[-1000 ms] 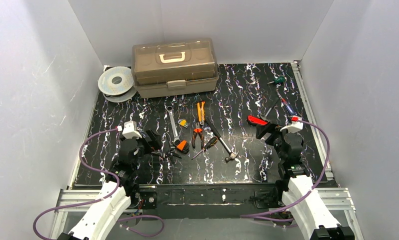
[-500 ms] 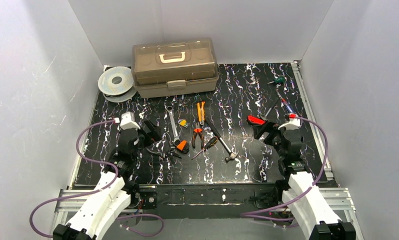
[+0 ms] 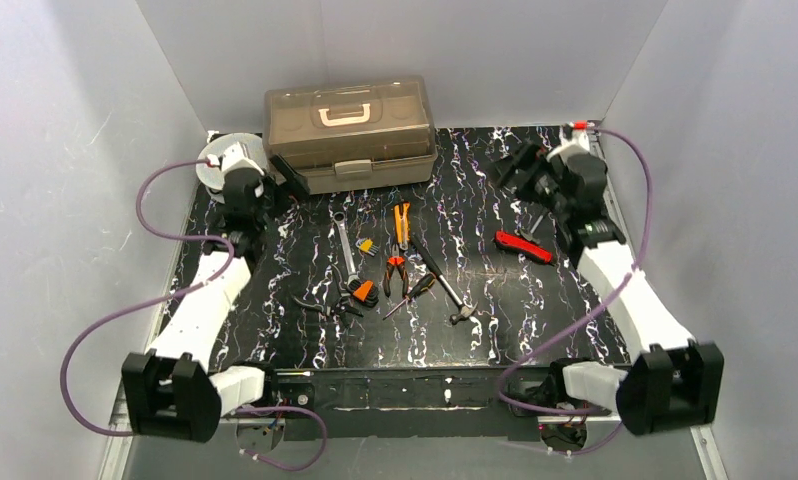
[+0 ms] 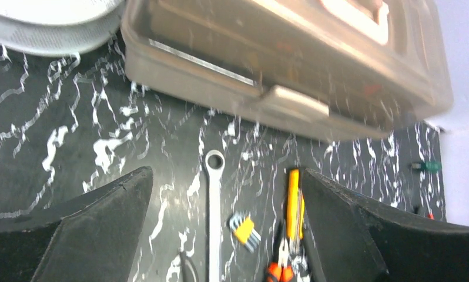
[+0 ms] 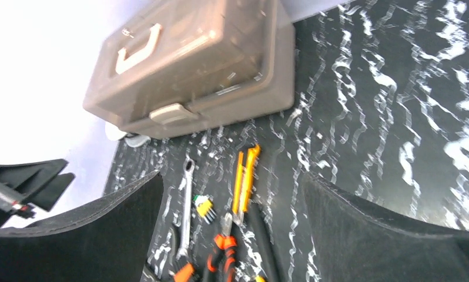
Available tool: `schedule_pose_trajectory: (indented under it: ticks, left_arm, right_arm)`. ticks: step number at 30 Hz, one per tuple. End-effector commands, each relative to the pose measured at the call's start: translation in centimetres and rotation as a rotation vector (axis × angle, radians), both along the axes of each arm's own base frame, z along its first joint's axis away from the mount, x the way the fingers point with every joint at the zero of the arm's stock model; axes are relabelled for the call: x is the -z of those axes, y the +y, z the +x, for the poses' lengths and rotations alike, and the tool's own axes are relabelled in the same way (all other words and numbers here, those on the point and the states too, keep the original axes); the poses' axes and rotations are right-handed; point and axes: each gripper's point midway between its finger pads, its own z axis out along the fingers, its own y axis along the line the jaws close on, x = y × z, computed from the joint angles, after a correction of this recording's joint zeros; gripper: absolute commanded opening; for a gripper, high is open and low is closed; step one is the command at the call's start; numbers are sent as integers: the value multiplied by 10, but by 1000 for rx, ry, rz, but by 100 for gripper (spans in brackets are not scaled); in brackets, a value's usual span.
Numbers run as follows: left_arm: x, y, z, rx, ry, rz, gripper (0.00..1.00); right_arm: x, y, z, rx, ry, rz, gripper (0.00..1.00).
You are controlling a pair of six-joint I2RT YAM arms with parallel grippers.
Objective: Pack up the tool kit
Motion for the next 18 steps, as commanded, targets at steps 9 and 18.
schedule_pose_trajectory:
  ticks: [9, 18]
  left_arm:
    - [-26, 37, 100, 30, 36, -38, 98]
    - [-9, 64, 154, 16, 55, -97, 98]
  right_arm:
    - [-67, 98, 119, -185, 33, 80, 93]
    - [-39, 128, 196, -176, 92, 89, 93]
